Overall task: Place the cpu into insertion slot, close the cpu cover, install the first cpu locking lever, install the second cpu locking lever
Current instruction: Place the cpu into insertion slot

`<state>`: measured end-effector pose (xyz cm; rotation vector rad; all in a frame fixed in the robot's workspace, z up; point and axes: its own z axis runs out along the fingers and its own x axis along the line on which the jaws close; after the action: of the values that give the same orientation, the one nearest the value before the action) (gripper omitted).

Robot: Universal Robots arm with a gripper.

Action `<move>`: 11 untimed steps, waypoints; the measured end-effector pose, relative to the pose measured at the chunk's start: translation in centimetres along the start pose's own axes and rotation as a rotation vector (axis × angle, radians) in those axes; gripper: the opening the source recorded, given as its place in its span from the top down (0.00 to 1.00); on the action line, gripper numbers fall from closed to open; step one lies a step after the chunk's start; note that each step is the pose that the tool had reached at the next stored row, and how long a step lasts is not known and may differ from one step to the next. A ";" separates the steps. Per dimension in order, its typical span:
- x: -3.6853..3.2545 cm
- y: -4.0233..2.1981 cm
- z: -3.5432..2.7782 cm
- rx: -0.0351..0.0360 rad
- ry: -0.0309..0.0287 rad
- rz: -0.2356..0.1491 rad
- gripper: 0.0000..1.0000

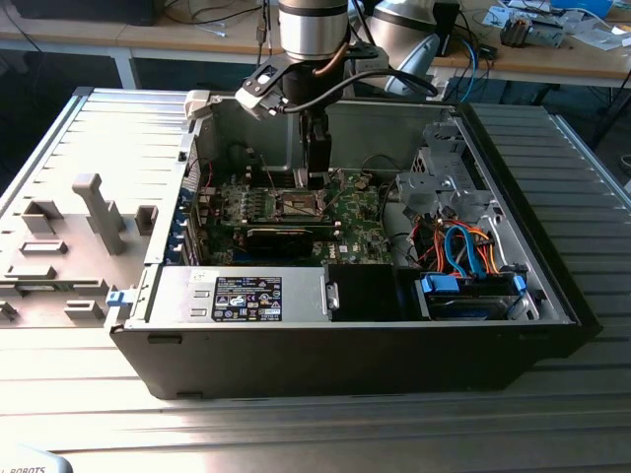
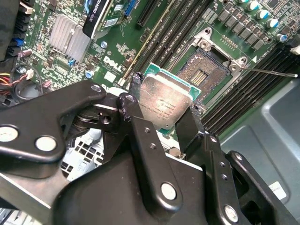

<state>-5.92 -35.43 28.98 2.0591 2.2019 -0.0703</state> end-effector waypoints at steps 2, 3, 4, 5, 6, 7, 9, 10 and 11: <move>0.00 0.00 0.01 0.0004 -0.0005 0.003 0.46; 0.00 0.00 0.01 0.0008 -0.0008 0.006 0.46; 0.00 0.00 0.02 0.0010 -0.0009 0.008 0.46; 0.00 -0.01 0.02 0.0015 -0.0011 0.012 0.46; 0.00 -0.01 0.02 0.0021 -0.0014 0.017 0.46; 0.00 0.00 0.02 0.0025 -0.0015 0.020 0.46; 0.00 0.00 0.02 0.0029 -0.0017 0.023 0.46; 0.00 0.00 0.02 0.0029 -0.0017 0.023 0.46; 0.00 0.00 0.02 0.0029 -0.0017 0.023 0.46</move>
<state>-5.92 -35.43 28.95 2.0849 2.1776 -0.0731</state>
